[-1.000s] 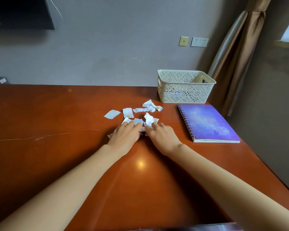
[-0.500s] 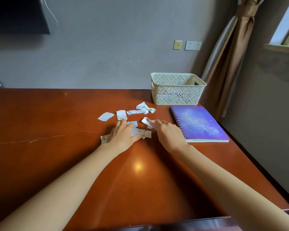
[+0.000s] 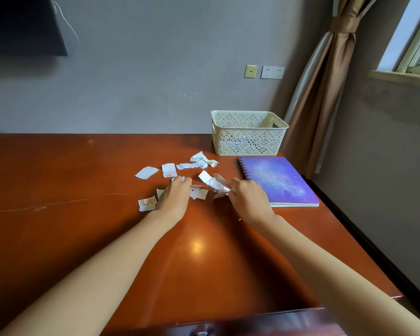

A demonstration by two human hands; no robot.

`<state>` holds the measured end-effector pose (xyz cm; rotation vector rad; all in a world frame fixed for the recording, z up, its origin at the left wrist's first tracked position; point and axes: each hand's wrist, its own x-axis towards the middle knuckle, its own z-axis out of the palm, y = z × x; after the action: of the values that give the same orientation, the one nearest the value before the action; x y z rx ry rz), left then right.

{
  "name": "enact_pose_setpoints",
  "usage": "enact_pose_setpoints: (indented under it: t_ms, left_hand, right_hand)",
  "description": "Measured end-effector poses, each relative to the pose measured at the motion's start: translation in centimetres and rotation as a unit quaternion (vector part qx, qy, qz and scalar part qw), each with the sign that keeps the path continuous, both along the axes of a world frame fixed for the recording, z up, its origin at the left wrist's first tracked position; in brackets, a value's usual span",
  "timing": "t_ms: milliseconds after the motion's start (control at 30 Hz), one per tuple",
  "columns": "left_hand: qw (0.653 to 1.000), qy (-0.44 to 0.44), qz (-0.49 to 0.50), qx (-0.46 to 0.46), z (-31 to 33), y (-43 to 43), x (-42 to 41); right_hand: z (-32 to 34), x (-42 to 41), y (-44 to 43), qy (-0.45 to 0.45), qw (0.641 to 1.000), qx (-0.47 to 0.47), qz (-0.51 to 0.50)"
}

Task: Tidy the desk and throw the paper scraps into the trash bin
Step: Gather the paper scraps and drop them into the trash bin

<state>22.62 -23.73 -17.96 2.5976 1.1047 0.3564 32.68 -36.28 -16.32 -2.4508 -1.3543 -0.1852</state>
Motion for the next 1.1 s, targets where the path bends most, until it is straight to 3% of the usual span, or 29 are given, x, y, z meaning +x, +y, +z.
enact_pose_setpoints:
  t_ms: [33,300,567,867,1100]
  left_hand:
    - [1.000,0.002,0.020,0.006,0.0,0.1,-0.4]
    - [0.965,-0.242,0.085,-0.062,2.0,-0.3,-0.5]
    - [0.917,-0.378,0.011,-0.126,5.3,-4.8,0.3]
    - [0.866,-0.414,-0.066,-0.273,5.6,-15.7,5.5]
    - [0.833,-0.372,-0.221,-0.344,3.0,-29.6,11.7]
  right_hand:
    - [-0.1,0.1,0.0,0.018,1.000,0.016,-0.008]
    - [0.3,1.1,-0.2,0.097,0.990,0.098,-0.043]
    - [1.7,2.0,-2.7,0.192,0.957,0.214,-0.039]
    - [1.6,3.7,-13.6,0.175,0.920,0.325,-0.131]
    - [-1.8,6.2,-27.3,0.146,0.873,0.396,-0.243]
